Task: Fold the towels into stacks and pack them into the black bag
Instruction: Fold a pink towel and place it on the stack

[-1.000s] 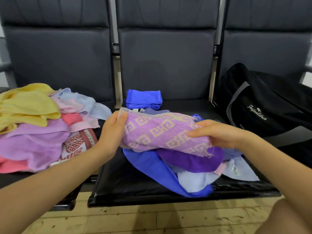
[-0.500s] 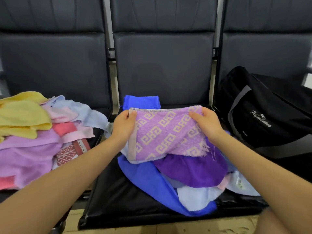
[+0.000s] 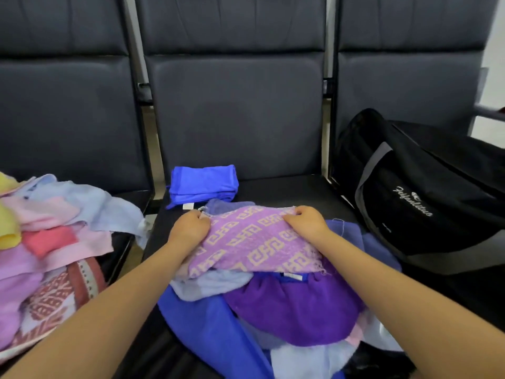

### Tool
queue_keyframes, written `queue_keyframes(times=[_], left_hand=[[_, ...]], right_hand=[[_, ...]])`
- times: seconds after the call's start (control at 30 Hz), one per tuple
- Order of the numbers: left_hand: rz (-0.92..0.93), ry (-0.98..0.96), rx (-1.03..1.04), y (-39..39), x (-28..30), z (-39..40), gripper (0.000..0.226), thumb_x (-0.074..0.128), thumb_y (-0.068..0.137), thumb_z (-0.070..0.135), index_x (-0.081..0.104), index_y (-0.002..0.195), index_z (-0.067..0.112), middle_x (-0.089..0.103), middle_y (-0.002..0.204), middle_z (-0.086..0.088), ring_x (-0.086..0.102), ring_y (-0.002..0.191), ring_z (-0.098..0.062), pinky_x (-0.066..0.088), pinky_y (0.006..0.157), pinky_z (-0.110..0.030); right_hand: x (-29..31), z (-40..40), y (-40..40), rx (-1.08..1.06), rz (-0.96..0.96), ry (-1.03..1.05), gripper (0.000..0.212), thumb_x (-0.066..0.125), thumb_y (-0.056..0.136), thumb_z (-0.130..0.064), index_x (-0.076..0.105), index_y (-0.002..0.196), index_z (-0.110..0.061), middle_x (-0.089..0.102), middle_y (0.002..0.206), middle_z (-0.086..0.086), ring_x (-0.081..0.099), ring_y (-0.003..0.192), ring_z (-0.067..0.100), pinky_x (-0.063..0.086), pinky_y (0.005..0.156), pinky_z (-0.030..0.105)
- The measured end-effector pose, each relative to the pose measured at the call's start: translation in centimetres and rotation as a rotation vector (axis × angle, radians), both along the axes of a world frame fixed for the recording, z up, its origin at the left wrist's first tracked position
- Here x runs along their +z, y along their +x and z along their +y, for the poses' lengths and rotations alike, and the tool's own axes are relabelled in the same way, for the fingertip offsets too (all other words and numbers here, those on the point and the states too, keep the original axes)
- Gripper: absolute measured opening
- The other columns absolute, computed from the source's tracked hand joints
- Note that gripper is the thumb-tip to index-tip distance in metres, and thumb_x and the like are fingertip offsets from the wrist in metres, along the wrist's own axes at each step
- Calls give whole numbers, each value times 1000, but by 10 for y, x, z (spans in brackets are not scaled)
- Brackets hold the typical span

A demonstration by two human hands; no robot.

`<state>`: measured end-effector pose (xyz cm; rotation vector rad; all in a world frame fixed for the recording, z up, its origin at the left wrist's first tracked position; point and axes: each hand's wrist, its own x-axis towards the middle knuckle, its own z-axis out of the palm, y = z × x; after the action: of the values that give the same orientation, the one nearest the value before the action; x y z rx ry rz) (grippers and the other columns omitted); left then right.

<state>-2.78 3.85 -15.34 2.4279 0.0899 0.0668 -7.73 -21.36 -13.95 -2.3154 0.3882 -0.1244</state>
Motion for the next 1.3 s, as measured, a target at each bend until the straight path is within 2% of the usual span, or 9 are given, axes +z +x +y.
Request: queue_keyframes(times=[0.2,0.47,0.67,0.73,0.87,0.97,1.07,1.2,1.3], left_hand=[[-56,-492,124,-20,5,12,30,53,84,13,39,57,17,41,58,-2,39,67,-21,32,64,-35],[70,-415,69,-53,20,13,31,60,91,22,53,63,11,53,65,-5,49,63,-17,37,58,-29],[184,-866,190,-69,34,11,16,50,98,17,60,89,8,62,84,-8,56,74,-18,46,69,-29],[202,-736,156,-75,26,12,15,51,96,12,57,82,9,62,91,-14,54,74,-19,43,66,-28],[158,-82,-11,-85,11,20,20,50,95,18,60,93,0,53,95,-12,49,89,-26,33,70,-30],[104,-95,-18,-85,11,24,19,45,96,20,55,93,4,54,99,-11,50,94,-27,33,75,-31],[11,-297,33,-81,18,25,16,43,96,20,55,100,10,59,99,-8,55,95,-26,40,79,-35],[-119,-392,20,-76,29,23,18,41,99,25,52,100,10,57,95,-8,56,91,-26,44,78,-39],[-135,-319,-3,-71,26,22,25,40,99,26,52,113,9,60,103,-10,58,94,-28,45,79,-40]], right_hand=[[10,-3,-18,5,-52,449,17,64,88,-10,59,71,-11,58,65,2,54,57,11,42,46,15],[12,6,-36,-15,-27,307,28,67,81,-30,69,82,-2,72,85,12,66,83,30,54,82,44],[20,21,-46,-86,-98,514,16,55,90,-20,55,76,-12,58,83,11,55,76,24,43,68,34],[17,26,-52,-43,43,393,12,56,90,-19,58,81,-12,60,90,9,55,82,23,40,70,29],[12,26,-64,98,175,-9,24,57,89,-24,63,103,-5,63,106,11,56,93,24,37,73,26],[15,28,-67,128,146,-117,22,55,90,-30,62,91,-9,58,92,5,56,93,26,37,70,28],[22,27,-65,75,-35,-34,27,53,90,-24,47,66,-13,48,66,-1,48,69,20,32,55,30],[27,20,-56,-8,-271,125,22,53,90,-20,50,70,-11,48,64,-1,43,63,16,34,55,31],[17,14,-54,-13,-209,32,26,53,90,-23,44,67,-14,47,63,-2,43,62,17,32,54,32]])
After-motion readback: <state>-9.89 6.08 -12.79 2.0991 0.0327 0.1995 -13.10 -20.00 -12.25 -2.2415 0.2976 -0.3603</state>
